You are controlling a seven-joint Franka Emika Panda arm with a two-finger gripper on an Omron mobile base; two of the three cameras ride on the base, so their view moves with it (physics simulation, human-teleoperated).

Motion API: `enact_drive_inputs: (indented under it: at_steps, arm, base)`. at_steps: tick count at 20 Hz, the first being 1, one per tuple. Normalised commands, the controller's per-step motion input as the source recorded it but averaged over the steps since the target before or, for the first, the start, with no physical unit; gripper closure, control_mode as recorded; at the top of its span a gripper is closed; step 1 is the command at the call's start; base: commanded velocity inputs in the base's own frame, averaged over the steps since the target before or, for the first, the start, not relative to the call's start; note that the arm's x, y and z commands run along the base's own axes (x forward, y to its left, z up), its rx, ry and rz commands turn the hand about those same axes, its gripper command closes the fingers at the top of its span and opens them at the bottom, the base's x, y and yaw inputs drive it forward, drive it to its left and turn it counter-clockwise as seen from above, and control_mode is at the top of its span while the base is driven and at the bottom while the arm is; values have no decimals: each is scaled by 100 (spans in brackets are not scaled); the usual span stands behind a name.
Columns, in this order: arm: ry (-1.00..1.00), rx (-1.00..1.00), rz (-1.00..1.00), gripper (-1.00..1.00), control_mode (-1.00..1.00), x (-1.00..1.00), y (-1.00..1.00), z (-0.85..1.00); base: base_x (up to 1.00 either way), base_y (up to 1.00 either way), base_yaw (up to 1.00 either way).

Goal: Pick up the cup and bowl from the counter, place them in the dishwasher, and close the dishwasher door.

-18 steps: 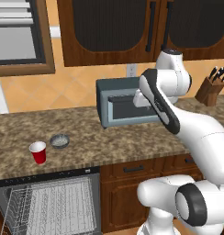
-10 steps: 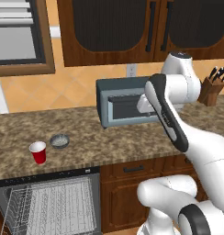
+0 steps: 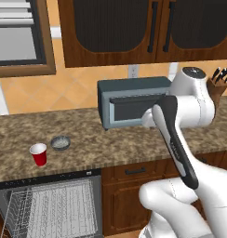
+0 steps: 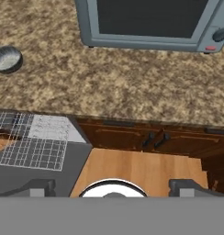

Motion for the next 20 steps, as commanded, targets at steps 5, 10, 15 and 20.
enact_drive_inputs:
  at_steps: [5, 10, 15, 20]
  arm:
    - [-5, 0, 0, -100, 100, -8, 18, 0]
    - [0, 0, 0, -100, 100, 0, 0, 0]
    - [0, 0, 0, -100, 100, 0, 0, 0]
    - [0, 0, 0, -100, 100, 0, 0, 0]
  base:
    - [-4, 6, 0]
    - [0, 14, 27]
    - [0, -39, 85]
    - [1, -62, 73]
